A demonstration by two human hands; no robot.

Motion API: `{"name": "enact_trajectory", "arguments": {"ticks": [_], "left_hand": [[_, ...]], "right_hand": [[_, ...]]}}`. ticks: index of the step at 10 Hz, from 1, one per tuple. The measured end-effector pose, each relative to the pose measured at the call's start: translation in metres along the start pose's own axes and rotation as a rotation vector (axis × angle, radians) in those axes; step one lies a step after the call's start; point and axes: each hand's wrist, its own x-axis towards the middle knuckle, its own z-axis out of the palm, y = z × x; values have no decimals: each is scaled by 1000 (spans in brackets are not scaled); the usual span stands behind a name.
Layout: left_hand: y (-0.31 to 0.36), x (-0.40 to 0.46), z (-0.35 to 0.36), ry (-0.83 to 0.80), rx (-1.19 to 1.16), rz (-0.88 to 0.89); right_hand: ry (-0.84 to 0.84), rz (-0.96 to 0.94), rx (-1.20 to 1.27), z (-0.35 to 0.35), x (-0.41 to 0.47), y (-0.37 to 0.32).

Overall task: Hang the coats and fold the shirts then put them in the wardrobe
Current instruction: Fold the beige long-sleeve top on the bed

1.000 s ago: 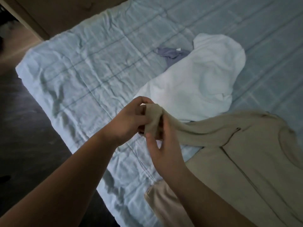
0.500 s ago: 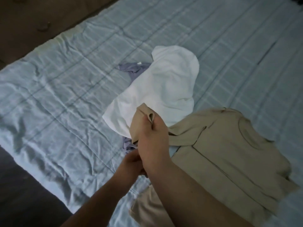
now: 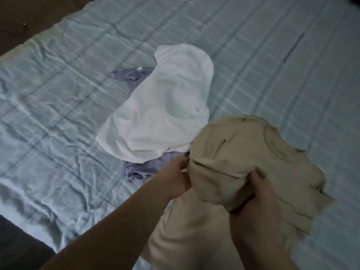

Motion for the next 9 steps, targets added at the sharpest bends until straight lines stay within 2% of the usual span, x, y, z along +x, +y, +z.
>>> {"name": "enact_trajectory", "arguments": {"ticks": [1, 2, 4, 5, 6, 7, 8, 9], "left_hand": [[-31, 41, 4, -93, -74, -53], [-52, 50, 16, -45, -77, -29], [-105, 63, 54, 27, 92, 170], [-132, 65, 68, 102, 298, 223], [-153, 65, 80, 157, 500, 299], [-170, 65, 87, 266, 730, 399], [-178, 55, 91, 587, 1229, 754], [-173, 55, 97, 407, 1735, 1118]], "right_hand": [[72, -33, -176, -53, 10, 35], [275, 53, -410, -89, 13, 59], [331, 306, -147, -162, 13, 132], [475, 227, -119, -187, -3, 167], [528, 389, 91, -203, -5, 209], [472, 484, 120, -209, -4, 246], [393, 535, 178, -207, -5, 263], [324, 537, 190, -204, -6, 281]]}}
